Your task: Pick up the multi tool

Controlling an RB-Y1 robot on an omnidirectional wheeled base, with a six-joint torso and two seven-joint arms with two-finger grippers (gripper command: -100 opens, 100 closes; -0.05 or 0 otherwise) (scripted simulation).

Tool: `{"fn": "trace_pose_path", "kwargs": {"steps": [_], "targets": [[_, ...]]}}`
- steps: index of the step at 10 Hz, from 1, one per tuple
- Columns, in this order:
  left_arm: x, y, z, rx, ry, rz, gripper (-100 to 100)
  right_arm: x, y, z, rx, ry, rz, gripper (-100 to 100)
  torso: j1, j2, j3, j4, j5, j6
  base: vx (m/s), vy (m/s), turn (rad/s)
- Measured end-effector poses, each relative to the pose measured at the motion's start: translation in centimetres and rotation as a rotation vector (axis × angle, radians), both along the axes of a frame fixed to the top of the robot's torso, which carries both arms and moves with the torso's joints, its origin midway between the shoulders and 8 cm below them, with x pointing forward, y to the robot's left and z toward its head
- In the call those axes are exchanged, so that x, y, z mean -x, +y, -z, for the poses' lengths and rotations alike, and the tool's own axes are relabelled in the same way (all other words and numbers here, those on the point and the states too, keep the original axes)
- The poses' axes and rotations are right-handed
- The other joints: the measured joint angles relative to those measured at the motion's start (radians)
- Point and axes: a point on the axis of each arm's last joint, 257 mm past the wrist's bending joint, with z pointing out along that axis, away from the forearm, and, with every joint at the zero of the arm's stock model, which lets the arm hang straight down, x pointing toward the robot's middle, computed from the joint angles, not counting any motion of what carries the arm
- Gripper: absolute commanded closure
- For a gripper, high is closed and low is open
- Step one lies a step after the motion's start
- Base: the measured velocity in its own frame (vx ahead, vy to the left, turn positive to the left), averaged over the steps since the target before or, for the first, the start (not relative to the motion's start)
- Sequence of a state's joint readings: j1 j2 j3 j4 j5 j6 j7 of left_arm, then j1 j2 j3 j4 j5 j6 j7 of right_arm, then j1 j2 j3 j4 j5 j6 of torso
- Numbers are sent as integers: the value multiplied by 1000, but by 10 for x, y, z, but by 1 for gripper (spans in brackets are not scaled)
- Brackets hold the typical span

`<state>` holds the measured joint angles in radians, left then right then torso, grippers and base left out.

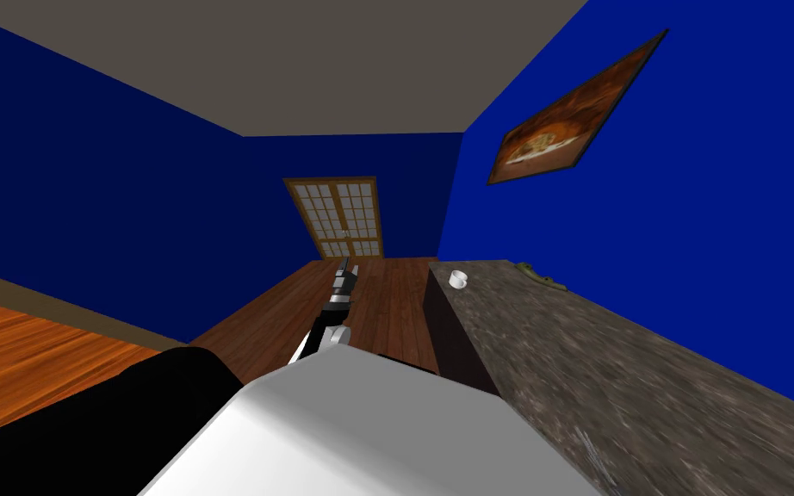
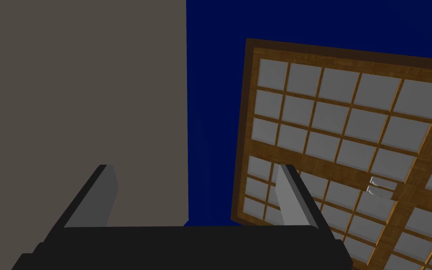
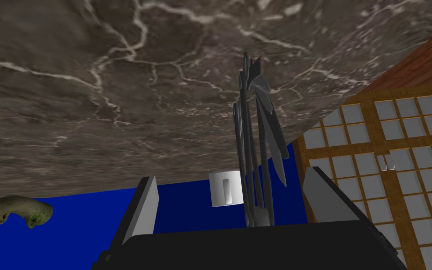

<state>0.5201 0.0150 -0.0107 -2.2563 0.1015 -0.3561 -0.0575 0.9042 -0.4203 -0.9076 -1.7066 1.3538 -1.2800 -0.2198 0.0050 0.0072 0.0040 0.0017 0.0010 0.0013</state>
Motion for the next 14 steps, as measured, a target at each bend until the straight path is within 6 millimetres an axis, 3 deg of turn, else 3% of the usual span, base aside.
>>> {"fn": "trace_pose_path", "kwargs": {"steps": [9,10,14], "targets": [[0,0,0,0,0,0,0,-76,9,-3,9,-37,48,-100,0,-2,-1,0,0,0,-91,-9,43],[0,0,0,0,0,0,0,-77,9,-3,8,-38,51,100,0,-4,-2,-1,0,0,-6,-1,-2],[0,0,0,0,0,0,0,-77,9,-3,8,-38,50,100,-2,-8,-4,-2,-1,0,-1,1,1]]}}
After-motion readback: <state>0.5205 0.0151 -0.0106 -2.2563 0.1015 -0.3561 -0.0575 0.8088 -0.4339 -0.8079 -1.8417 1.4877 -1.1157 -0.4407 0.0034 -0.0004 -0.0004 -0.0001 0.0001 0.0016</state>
